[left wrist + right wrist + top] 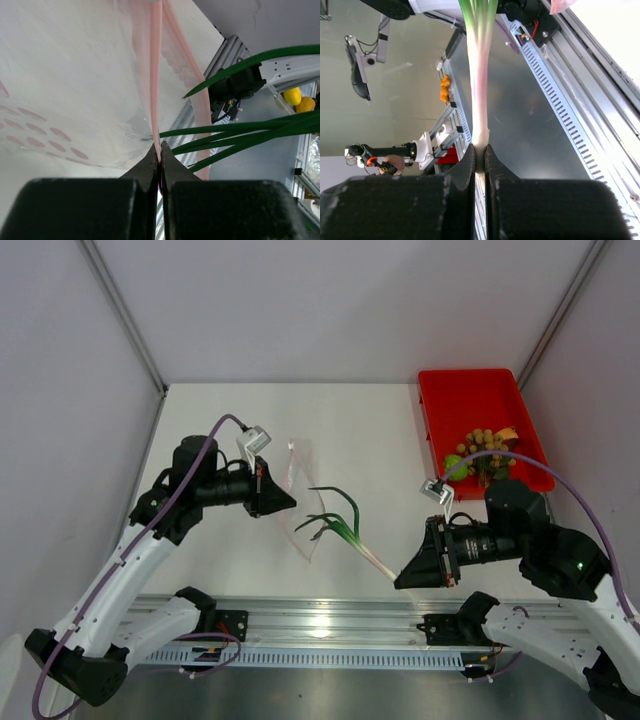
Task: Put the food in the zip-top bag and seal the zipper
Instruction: Place the fake vegetable in the zipper food storage bag.
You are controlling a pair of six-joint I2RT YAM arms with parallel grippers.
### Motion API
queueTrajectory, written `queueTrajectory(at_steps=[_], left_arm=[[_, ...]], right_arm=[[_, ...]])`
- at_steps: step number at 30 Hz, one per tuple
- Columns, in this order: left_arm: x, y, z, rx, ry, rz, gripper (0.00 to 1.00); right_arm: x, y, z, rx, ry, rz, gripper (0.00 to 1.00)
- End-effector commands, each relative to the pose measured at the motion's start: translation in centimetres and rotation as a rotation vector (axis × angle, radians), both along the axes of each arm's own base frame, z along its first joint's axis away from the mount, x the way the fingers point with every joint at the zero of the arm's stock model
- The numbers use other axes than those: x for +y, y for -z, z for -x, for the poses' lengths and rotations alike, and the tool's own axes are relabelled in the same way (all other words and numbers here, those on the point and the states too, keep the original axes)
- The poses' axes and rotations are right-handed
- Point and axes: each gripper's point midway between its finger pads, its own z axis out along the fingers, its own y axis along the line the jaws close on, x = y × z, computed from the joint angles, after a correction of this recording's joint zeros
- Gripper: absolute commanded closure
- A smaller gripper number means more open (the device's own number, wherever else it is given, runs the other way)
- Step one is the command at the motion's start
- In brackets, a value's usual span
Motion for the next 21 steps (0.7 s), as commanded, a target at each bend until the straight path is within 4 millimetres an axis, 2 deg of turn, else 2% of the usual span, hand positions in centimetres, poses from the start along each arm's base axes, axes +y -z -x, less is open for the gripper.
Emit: queueTrajectory(at_steps=[1, 13, 21], left_arm=[[-0.2, -2.0, -0.1, 0.043, -0.022, 0.034, 0.99], [-0.8, -1.5, 0.6, 0.1, 0.006, 0.048, 0.99], [-1.9, -0.7, 0.8, 0.068, -0.028, -0.019, 0.99]], right_arm=[[0.1, -0.6, -0.1, -0.049, -0.025, -0.007, 1.0], [1.1, 1.6, -2.2, -0.032, -0.024, 0.121, 1.0], [3.1, 3.3, -5.0, 0.062, 0.011, 0.243, 1.0]])
